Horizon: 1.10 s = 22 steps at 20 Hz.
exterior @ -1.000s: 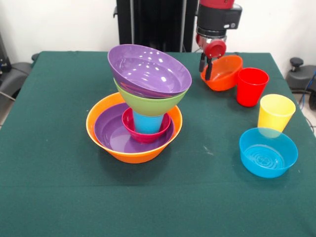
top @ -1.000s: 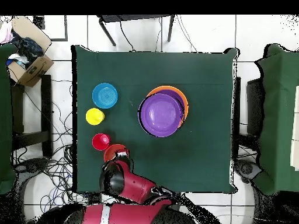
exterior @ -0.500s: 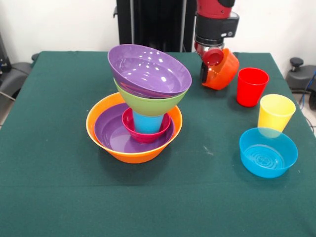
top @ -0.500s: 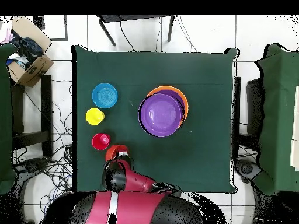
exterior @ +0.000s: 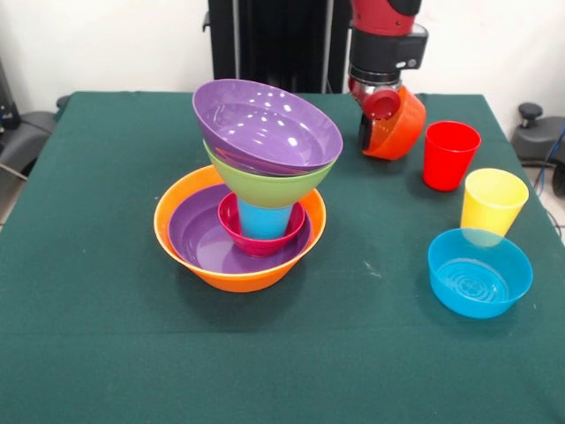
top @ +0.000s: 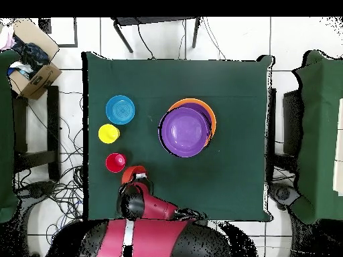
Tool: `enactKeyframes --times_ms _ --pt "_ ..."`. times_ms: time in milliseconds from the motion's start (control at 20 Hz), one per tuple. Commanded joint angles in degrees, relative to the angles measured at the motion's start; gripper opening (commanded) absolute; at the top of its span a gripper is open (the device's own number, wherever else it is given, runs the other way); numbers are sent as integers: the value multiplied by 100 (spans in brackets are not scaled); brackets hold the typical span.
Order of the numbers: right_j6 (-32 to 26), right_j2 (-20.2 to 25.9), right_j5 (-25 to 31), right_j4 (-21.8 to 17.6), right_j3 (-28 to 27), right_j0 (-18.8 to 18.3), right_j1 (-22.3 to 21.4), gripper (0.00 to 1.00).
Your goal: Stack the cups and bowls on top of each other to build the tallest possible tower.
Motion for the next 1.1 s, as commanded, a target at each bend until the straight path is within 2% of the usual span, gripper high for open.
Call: enactKeyframes --times_ms 50,250,700,900,1050,1100 --pt "342 149 993 262 -407 269 -300 0" --pt "202 -86 1200 282 -475 461 -365 0" --pt "352 -321 1618 228 -426 600 -696 0" --pt "396 -326 1612 127 -436 572 -690 0" --pt "282 -524 1651 132 -513 753 -647 0" --pt "264 -601 1669 134 -541 827 -629 100"
